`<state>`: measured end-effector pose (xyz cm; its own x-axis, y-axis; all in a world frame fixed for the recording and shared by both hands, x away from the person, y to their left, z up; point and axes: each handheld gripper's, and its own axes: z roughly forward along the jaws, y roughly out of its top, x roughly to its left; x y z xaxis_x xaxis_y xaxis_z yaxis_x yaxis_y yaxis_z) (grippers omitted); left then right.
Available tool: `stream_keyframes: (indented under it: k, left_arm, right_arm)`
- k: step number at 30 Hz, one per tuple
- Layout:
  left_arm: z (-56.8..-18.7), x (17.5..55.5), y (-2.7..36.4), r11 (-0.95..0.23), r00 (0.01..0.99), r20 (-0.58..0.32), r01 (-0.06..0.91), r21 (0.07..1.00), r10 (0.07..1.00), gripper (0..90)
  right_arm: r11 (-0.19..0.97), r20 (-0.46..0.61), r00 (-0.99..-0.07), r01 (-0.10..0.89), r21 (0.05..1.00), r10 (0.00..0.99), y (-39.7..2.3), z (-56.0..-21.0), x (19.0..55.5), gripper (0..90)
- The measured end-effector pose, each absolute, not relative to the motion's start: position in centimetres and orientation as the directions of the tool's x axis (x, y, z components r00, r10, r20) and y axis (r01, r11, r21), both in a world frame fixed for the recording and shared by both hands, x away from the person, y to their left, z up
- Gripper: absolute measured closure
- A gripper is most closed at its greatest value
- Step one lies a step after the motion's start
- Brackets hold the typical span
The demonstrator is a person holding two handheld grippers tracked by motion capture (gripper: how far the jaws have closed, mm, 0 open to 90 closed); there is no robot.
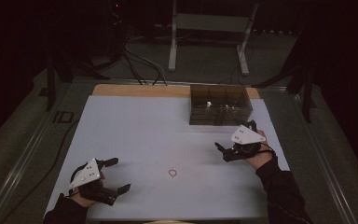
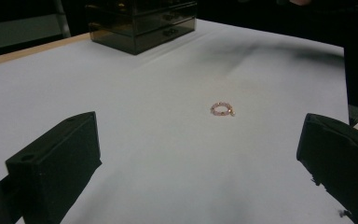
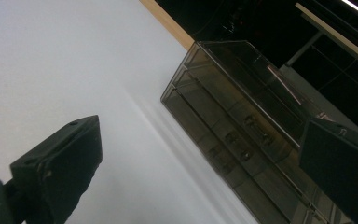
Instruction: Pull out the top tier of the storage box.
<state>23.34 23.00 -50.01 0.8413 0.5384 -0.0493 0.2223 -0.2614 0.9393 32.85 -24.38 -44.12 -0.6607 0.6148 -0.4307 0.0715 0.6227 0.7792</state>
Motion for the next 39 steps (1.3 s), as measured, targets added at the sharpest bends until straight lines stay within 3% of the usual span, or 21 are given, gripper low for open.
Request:
stream_keyframes:
  k: [28,30,39]
  left_arm:
    - [-50.0,23.3,23.1,-0.26,0.841,-0.051,0.223,0.94,0.538,1.0]
    - [-50.0,23.3,23.0,-0.258,0.841,-0.052,0.223,0.94,0.538,1.0]
    - [-50.0,23.3,23.1,-0.258,0.84,-0.053,0.225,0.94,0.539,1.0]
  right_arm:
    - [0.709,-0.523,-0.614,0.087,0.7,0.591,-24.0,-45.1,36.2,0.0]
    - [0.716,-0.538,-0.601,0.084,0.693,0.591,-24.0,-45.2,36.3,4.1]
    - [0.749,-0.574,-0.586,0.088,0.657,0.572,-23.5,-45.6,37.0,6.1]
